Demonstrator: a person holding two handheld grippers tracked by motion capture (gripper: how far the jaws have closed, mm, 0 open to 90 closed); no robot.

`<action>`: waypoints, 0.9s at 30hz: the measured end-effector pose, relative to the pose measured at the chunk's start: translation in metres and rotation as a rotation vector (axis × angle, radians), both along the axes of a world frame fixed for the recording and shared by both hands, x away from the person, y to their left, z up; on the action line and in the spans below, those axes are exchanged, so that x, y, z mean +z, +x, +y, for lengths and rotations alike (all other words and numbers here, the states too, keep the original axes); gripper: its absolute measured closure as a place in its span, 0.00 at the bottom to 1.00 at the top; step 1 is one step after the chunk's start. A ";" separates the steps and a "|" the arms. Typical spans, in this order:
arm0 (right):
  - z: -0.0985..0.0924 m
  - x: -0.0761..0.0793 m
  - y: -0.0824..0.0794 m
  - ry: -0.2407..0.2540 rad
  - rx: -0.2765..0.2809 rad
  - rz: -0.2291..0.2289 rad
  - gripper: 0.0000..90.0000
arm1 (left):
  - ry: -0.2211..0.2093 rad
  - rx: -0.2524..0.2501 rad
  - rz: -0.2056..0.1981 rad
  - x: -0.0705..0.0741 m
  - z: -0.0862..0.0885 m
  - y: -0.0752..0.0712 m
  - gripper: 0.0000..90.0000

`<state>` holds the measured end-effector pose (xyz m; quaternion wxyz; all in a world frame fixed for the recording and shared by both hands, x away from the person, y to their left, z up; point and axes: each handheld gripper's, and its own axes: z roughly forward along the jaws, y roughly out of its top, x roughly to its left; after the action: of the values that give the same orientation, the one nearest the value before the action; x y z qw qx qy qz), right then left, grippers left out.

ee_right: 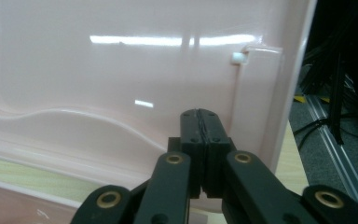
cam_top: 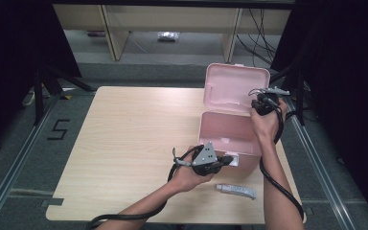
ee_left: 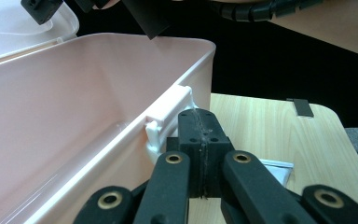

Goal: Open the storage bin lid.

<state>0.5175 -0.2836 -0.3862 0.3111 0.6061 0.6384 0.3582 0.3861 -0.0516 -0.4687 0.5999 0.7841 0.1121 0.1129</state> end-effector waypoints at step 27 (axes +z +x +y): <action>-0.003 0.009 -0.047 -0.023 0.165 0.043 0.91 | 0.002 0.001 0.005 0.001 -0.001 0.001 0.99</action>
<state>0.4706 -0.2861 -0.3772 0.2737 0.5554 0.6967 0.3622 0.3867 -0.0523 -0.4681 0.5985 0.7851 0.1141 0.1113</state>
